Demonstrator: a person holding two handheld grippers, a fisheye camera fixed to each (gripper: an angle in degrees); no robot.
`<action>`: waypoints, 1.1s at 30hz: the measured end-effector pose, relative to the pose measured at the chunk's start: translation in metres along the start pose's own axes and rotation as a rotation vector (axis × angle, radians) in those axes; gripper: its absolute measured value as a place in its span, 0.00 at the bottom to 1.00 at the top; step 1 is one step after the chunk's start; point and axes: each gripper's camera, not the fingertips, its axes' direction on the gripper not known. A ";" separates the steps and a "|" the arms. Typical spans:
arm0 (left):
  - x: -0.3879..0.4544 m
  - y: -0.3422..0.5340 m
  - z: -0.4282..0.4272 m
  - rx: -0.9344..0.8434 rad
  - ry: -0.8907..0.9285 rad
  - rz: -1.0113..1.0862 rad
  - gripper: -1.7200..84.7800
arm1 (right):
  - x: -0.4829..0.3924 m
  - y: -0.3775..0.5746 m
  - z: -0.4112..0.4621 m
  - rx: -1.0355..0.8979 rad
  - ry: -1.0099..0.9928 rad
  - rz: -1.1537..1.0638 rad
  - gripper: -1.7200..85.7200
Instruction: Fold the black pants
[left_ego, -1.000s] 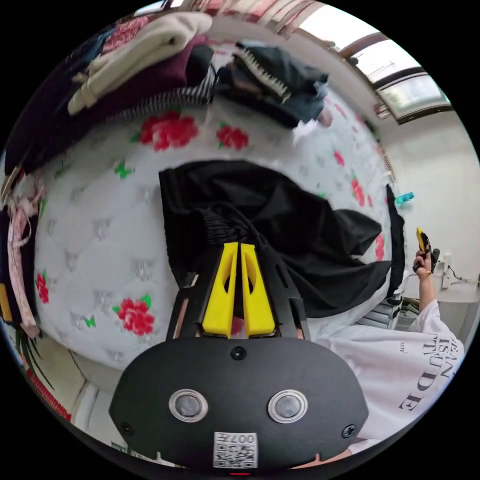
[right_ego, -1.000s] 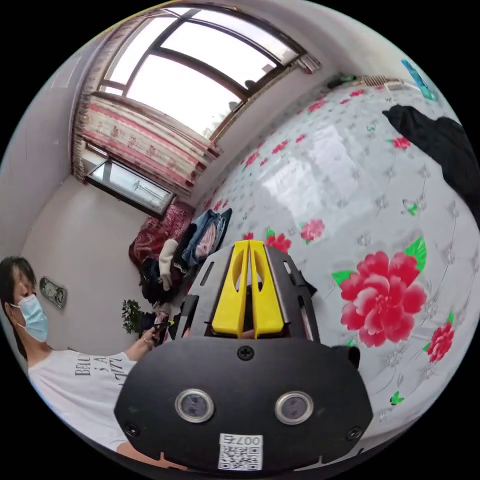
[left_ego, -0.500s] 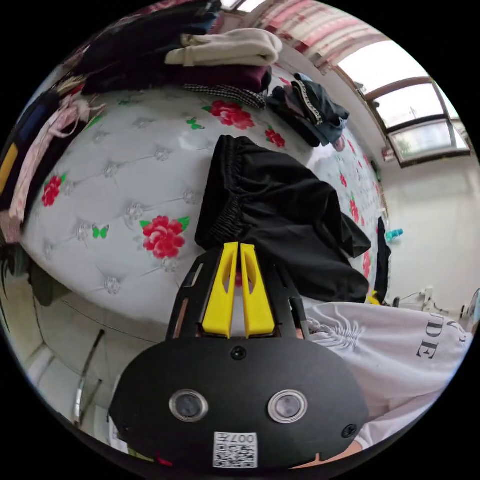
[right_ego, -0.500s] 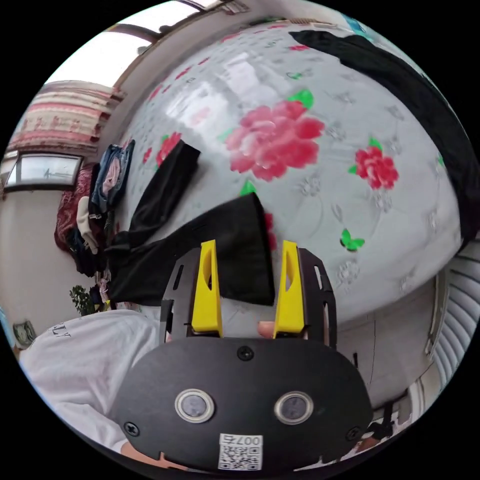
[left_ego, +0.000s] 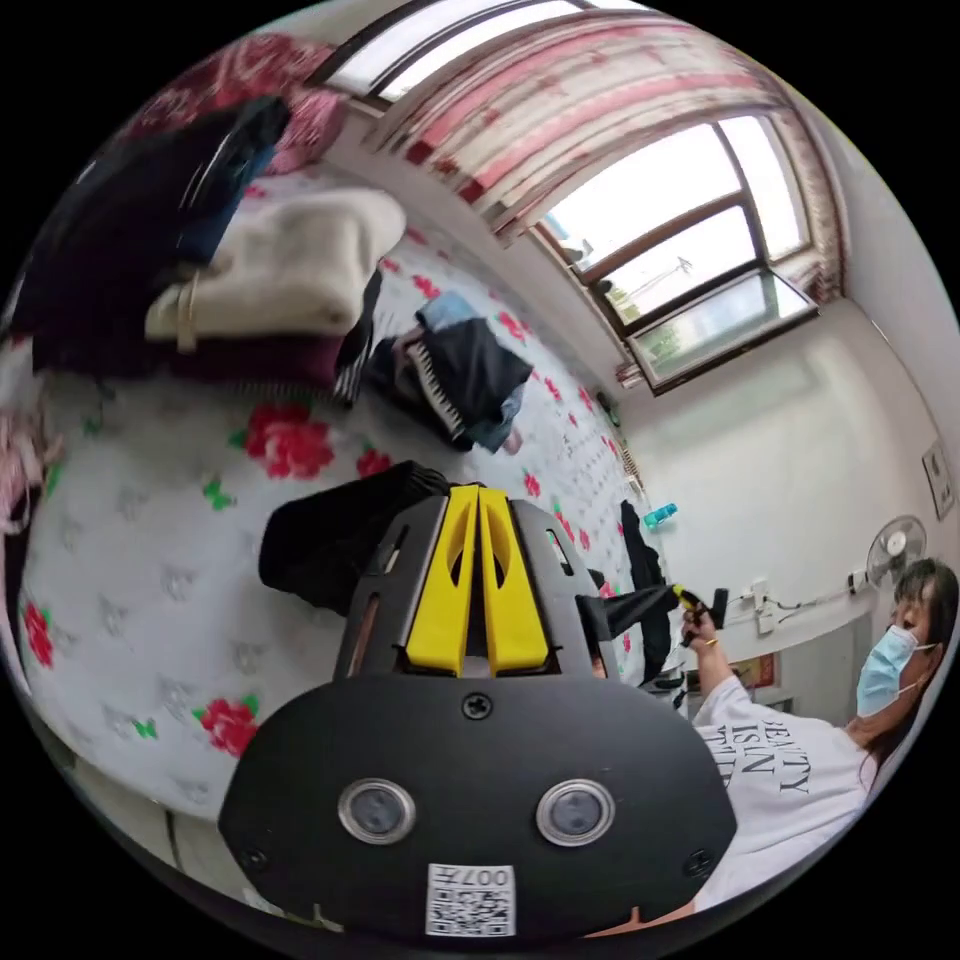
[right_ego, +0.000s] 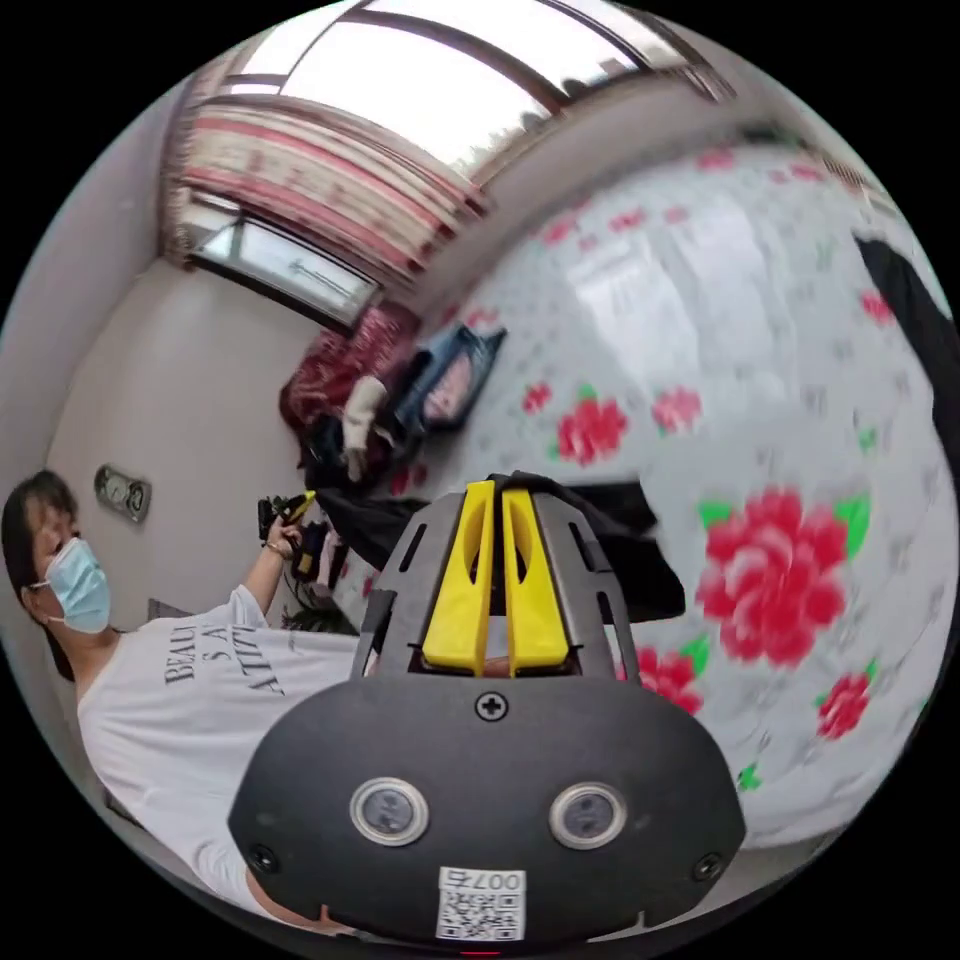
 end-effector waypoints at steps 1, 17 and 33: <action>0.018 -0.015 -0.021 0.026 0.002 0.051 0.01 | -0.025 -0.016 -0.027 0.071 -0.008 -0.058 0.02; -0.103 0.179 0.004 -0.541 -0.326 -0.216 0.01 | 0.101 0.149 0.088 -0.401 0.257 0.367 0.02; -0.085 0.168 0.055 -0.322 -0.364 -0.171 0.14 | 0.078 0.130 0.098 -0.211 0.204 0.324 0.06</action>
